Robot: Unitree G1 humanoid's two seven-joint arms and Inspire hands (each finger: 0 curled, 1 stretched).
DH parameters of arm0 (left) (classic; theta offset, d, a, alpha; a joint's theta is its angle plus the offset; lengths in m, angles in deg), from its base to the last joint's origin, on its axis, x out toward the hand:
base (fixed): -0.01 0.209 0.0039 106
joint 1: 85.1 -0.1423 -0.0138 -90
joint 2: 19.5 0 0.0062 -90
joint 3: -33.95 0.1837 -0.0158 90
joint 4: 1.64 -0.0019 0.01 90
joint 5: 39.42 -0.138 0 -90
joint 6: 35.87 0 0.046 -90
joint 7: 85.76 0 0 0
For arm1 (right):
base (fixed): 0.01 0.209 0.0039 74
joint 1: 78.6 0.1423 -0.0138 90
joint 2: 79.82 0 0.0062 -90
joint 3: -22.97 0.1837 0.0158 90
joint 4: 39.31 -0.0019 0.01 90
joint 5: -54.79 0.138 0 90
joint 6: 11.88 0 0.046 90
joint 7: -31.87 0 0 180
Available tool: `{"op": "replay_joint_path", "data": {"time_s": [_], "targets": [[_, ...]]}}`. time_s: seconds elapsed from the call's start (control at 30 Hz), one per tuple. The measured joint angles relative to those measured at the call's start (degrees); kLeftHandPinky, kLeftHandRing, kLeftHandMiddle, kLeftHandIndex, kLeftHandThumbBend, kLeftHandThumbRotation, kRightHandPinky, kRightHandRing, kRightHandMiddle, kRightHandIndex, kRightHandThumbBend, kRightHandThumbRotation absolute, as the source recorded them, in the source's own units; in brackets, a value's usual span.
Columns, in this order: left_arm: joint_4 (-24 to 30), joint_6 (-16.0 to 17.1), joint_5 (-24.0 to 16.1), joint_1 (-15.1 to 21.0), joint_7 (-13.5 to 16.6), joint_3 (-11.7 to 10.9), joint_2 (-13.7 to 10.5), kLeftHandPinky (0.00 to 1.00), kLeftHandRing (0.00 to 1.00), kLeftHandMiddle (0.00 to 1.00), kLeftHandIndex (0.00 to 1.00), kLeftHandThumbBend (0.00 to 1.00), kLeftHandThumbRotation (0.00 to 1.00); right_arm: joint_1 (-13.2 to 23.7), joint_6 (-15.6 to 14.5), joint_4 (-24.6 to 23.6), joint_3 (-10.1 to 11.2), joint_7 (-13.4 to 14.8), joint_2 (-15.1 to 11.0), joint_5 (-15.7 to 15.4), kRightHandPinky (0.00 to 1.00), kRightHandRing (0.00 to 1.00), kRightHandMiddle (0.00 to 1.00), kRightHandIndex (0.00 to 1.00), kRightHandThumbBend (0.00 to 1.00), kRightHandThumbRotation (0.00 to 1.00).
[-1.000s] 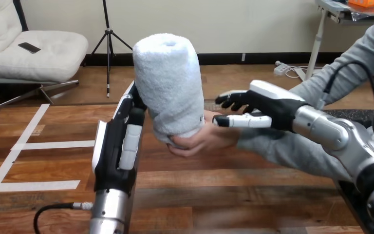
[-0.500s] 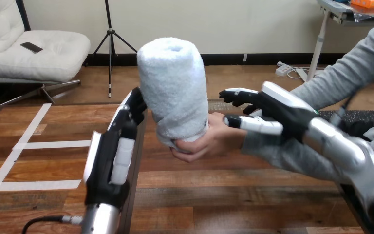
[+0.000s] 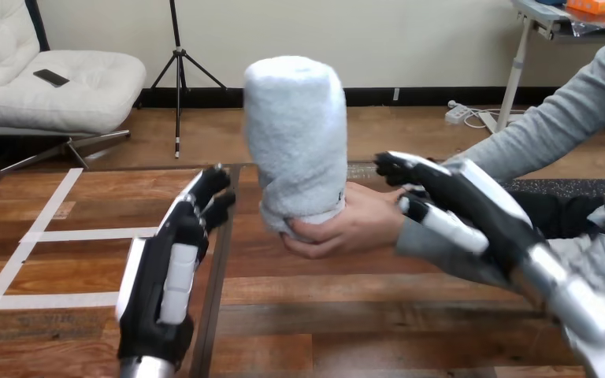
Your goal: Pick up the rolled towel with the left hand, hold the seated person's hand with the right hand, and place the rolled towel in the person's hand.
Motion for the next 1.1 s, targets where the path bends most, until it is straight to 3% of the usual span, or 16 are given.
{"op": "replay_joint_path", "data": {"time_s": [0.63,1.1], "targets": [[1.44,-0.52,2.11,-3.99,-2.89,0.06,-0.67,0.76,0.82,0.86,0.84,0.76,0.90,-14.36,-0.36,-14.76,1.22,-3.15,4.10,13.27,0.96,0.95,0.95,0.95,0.92,1.00],[3.86,-0.21,2.92,-4.27,-3.34,0.09,-0.64,0.74,0.81,0.84,0.82,0.78,0.88,-20.51,-1.18,-26.01,1.23,-3.29,8.56,17.31,0.94,0.91,0.92,0.93,0.92,1.00]]}}
